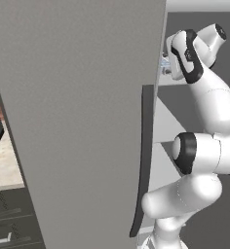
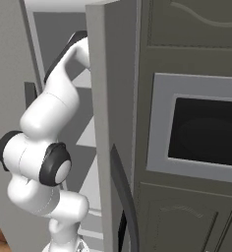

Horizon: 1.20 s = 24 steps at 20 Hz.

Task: Open the freezer door, pick up the ice cube tray from the freezer, and place it on the dining counter.

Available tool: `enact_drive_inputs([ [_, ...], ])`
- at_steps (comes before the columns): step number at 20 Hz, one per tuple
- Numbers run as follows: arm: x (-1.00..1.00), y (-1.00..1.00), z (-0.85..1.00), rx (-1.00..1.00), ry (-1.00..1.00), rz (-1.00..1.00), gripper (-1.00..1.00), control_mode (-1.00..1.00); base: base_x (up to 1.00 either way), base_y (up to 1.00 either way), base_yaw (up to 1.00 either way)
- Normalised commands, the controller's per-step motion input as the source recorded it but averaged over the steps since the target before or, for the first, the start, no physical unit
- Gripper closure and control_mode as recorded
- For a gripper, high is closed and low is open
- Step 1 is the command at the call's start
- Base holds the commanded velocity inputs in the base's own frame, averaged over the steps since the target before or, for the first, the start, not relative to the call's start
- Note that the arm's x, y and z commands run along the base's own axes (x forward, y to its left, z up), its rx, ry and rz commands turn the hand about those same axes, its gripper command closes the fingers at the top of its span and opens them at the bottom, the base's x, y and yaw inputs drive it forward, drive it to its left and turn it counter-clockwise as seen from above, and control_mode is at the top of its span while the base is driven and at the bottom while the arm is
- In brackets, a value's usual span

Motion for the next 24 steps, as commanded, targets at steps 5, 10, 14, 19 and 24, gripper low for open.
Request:
enact_drive_inputs([
  [5, 0.0, 0.01, -0.05, 0.0, 0.05, 0.0, 1.0, -1.0, 0.0, 0.0, 0.0],
  [10, 0.0, 0.0, -0.08, 0.0, 0.01, 0.0, 1.0, -1.0, 0.0, 0.0, 0.0],
  [14, -0.01, 0.0, -0.01, 0.0, 0.0, 0.0, 1.0, -1.0, 0.0, 0.0, 0.0],
  [19, -0.21, 0.0, 0.0, 0.0, -0.05, 0.0, 1.0, -1.0, 0.0, 0.0, 0.0],
  [24, -0.25, 0.0, 0.02, 0.0, -0.09, 0.0, 1.0, -1.0, 0.0, 0.0, 0.0],
])
